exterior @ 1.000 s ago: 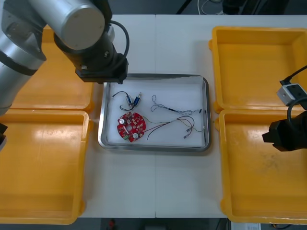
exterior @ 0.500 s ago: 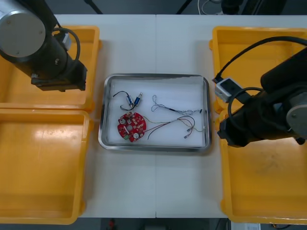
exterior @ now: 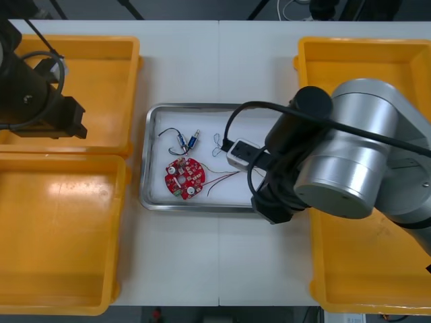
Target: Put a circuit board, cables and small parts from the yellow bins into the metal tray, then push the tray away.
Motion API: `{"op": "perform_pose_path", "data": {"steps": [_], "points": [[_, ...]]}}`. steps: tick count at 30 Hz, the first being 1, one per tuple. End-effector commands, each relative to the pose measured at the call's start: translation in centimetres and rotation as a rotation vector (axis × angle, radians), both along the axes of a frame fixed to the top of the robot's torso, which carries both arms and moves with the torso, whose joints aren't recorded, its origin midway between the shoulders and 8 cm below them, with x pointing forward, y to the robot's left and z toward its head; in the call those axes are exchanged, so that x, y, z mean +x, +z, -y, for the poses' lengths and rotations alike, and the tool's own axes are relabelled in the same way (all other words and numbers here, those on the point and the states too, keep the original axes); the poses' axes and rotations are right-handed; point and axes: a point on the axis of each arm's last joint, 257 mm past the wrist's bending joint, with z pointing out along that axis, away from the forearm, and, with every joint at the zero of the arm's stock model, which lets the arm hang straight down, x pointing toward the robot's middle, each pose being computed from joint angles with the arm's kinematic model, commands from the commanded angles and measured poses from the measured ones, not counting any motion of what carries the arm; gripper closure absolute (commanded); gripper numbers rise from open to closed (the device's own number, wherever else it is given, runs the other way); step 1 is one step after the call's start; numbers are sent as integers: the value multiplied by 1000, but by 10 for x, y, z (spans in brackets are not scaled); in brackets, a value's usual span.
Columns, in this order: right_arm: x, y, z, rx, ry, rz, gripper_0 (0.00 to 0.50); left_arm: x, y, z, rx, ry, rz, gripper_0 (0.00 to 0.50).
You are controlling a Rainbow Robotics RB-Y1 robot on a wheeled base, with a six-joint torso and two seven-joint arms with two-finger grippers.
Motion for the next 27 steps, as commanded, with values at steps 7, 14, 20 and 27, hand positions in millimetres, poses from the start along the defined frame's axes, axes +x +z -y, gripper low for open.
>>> {"op": "perform_pose_path", "data": {"steps": [7, 14, 20, 27], "points": [[12, -12, -84, -101, 372, 115, 0, -38, 13, -65, 69, -47, 33, 0], [14, -35, -107, -97, 430, 141, 0, -49, 9, -84, 65, -16, 36, 0], [9, -56, -110, -151, 453, 151, 0, -58, 7, -97, 70, 3, 38, 0], [9, -70, -112, -188, 472, 173, 0, -70, 4, -108, 77, 23, 43, 0]]}}
